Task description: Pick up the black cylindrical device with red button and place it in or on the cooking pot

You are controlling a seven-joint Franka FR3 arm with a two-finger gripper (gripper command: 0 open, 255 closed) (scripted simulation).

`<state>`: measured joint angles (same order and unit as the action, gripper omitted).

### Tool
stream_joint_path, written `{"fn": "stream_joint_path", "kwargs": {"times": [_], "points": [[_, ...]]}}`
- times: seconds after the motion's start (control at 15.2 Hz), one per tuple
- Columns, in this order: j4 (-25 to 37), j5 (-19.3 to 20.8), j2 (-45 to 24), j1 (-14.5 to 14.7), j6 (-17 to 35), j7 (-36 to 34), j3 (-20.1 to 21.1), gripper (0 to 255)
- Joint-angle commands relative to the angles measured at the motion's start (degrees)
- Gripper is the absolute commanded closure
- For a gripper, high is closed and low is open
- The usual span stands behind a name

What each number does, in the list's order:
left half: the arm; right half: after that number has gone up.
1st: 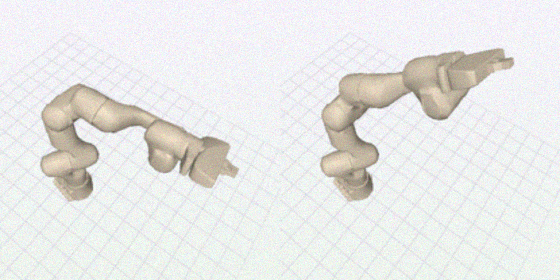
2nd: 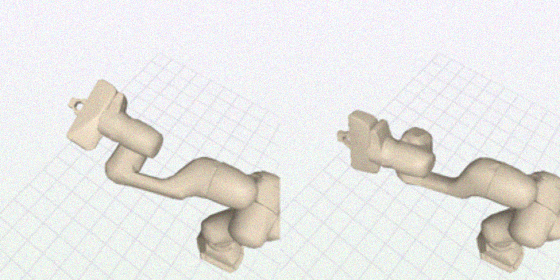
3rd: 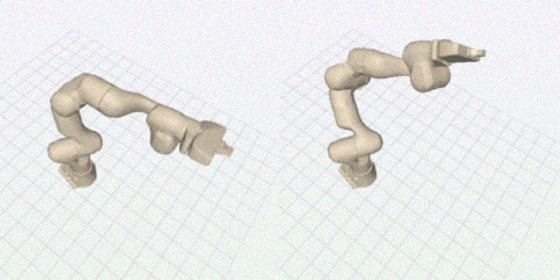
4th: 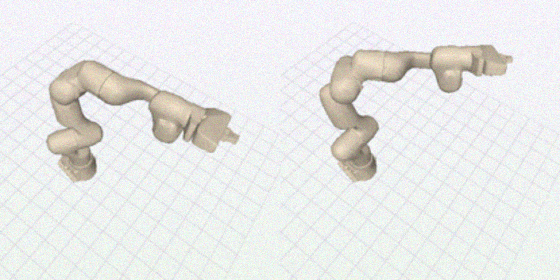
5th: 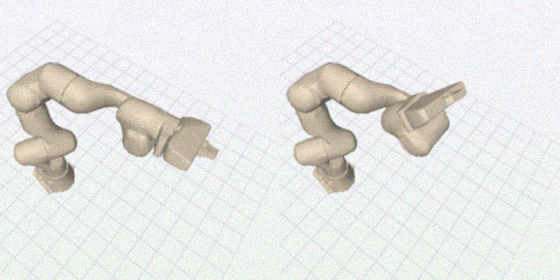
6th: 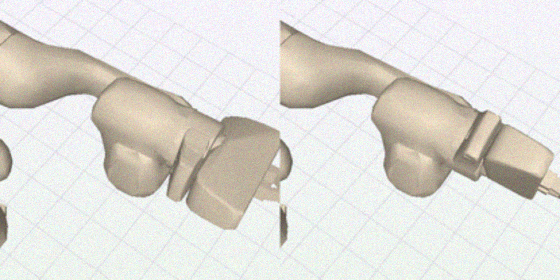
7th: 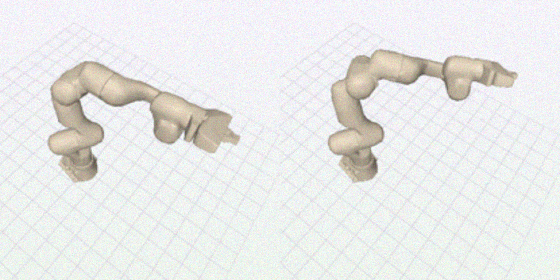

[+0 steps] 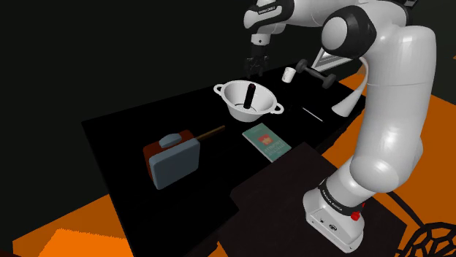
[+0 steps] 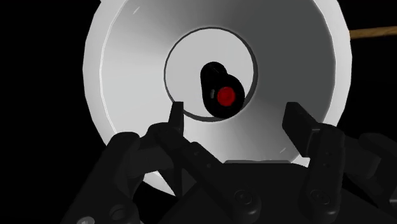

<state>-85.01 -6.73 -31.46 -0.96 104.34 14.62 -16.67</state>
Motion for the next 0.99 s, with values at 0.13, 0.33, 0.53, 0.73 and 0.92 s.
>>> {"fn": "stream_joint_path", "kwargs": {"times": [0.13, 0.33, 0.53, 0.73, 0.92], "points": [[0.0, 0.0, 0.0, 0.0, 0.0, 0.0, 0.0, 0], [3.8, 0.1, 0.1, -0.2, -3.8, -0.2, -0.1, 0], [7.6, 0.2, -0.2, -0.5, -7.4, -0.3, -0.1, 0], [7.6, 0.2, -0.2, -0.5, -7.4, -0.3, -0.1, 0], [7.6, 0.2, -0.2, -0.5, -7.4, -0.3, -0.1, 0]]}}
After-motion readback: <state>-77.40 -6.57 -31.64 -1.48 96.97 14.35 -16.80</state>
